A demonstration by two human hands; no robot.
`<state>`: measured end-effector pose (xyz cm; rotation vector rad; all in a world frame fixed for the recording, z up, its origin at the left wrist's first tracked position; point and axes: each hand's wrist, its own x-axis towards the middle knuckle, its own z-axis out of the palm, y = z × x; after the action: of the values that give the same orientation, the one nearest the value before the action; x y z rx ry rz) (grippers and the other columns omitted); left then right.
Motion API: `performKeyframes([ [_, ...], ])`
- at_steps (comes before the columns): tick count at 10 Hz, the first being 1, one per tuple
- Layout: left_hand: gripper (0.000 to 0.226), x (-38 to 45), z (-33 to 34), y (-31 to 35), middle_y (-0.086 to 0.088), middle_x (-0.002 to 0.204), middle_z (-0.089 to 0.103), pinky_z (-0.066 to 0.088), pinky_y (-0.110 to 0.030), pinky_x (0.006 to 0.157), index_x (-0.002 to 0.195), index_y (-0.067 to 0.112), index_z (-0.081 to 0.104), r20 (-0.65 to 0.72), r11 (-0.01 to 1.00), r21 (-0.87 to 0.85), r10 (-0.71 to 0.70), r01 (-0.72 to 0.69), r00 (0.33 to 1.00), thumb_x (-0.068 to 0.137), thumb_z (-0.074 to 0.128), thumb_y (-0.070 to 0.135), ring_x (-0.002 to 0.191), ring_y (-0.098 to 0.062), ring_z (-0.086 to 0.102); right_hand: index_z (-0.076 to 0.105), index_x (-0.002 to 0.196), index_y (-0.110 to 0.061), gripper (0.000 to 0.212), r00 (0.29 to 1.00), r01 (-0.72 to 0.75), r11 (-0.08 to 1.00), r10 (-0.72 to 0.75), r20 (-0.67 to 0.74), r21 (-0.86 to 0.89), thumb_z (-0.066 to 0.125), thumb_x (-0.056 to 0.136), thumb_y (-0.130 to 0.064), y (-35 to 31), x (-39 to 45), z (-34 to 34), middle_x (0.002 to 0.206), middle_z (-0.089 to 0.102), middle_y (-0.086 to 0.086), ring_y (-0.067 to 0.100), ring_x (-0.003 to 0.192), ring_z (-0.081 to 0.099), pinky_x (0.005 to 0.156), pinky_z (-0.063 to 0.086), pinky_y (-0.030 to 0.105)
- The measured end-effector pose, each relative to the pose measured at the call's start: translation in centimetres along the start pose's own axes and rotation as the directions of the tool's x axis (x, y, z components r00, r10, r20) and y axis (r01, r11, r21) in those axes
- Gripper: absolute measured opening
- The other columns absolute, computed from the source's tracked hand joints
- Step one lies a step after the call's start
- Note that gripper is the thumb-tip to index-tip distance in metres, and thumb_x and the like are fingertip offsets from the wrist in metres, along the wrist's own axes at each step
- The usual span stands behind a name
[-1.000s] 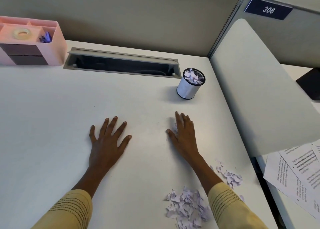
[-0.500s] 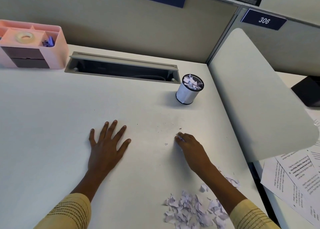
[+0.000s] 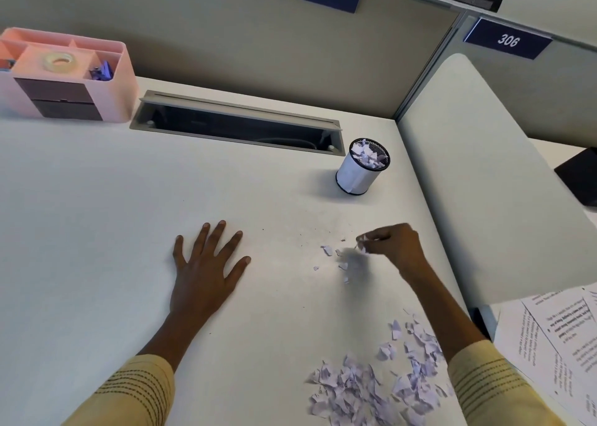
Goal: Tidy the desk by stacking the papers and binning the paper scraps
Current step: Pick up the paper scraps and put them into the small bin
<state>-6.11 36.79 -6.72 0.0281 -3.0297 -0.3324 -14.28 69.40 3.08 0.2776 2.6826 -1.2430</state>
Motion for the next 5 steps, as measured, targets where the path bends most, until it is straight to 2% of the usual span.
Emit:
performKeyframes([
  [1, 0.061, 0.0, 0.1, 0.0, 0.000, 0.153, 0.034, 0.012, -0.058, 0.113, 0.140, 0.033, 0.045, 0.004, 1.000, 0.006, 0.000, 0.000, 1.000, 0.091, 0.020, 0.061, 0.143, -0.022, 0.028, 0.075, 0.083, 0.000, 0.019, 1.000, 0.017, 0.975, -0.012, -0.025, 0.221, 0.079, 0.065, 0.004, -2.3, 2.0, -2.2, 0.066, 0.073, -0.007, 0.004, 0.065, 0.067, 0.073, 0.054, 0.019],
  [2, 0.061, 0.0, 0.1, 0.0, 0.000, 0.153, 0.035, 0.012, -0.058, 0.113, 0.139, 0.033, 0.046, 0.000, 1.000, -0.001, 0.002, -0.002, 1.000, 0.091, 0.021, 0.061, 0.142, -0.023, 0.029, 0.069, 0.097, 0.011, 0.033, 0.989, 0.083, 0.951, -0.041, -0.145, 0.297, 0.079, 0.066, 0.004, -5.2, 5.2, -4.3, 0.075, 0.072, 0.010, 0.014, 0.066, 0.066, 0.070, 0.056, 0.021],
  [3, 0.061, 0.0, 0.0, 0.0, 0.000, 0.153, 0.034, 0.013, -0.058, 0.113, 0.140, 0.033, 0.046, 0.004, 1.000, -0.001, 0.001, -0.001, 1.000, 0.091, 0.021, 0.061, 0.143, -0.023, 0.028, 0.074, 0.091, -0.005, 0.029, 0.960, 0.133, 0.972, -0.078, -0.268, 0.194, 0.082, 0.063, -0.005, -7.5, 8.4, -5.6, 0.085, 0.071, 0.015, 0.019, 0.074, 0.066, 0.080, 0.056, 0.030],
  [4, 0.061, 0.0, 0.0, 0.0, -0.001, 0.153, 0.035, 0.013, -0.059, 0.113, 0.140, 0.033, 0.046, 0.004, 1.000, 0.002, 0.003, -0.003, 1.000, 0.091, 0.022, 0.060, 0.142, -0.023, 0.029, 0.075, 0.089, -0.007, 0.024, 0.954, 0.143, 0.986, -0.114, -0.279, 0.086, 0.075, 0.066, 0.001, -8.7, 11.0, -5.4, 0.088, 0.071, 0.018, 0.020, 0.071, 0.064, 0.082, 0.054, 0.036],
  [5, 0.060, 0.0, 0.0, 0.1, -0.001, 0.152, 0.036, 0.014, -0.059, 0.113, 0.139, 0.032, 0.047, -0.004, 1.000, -0.005, 0.004, -0.004, 1.000, 0.091, 0.023, 0.060, 0.142, -0.023, 0.029, 0.075, 0.095, -0.004, 0.027, 0.969, 0.121, 0.985, -0.143, -0.200, -0.119, 0.071, 0.069, 0.003, -9.4, 12.8, -5.1, 0.085, 0.070, 0.011, -0.001, 0.055, 0.058, 0.074, 0.052, 0.024],
])
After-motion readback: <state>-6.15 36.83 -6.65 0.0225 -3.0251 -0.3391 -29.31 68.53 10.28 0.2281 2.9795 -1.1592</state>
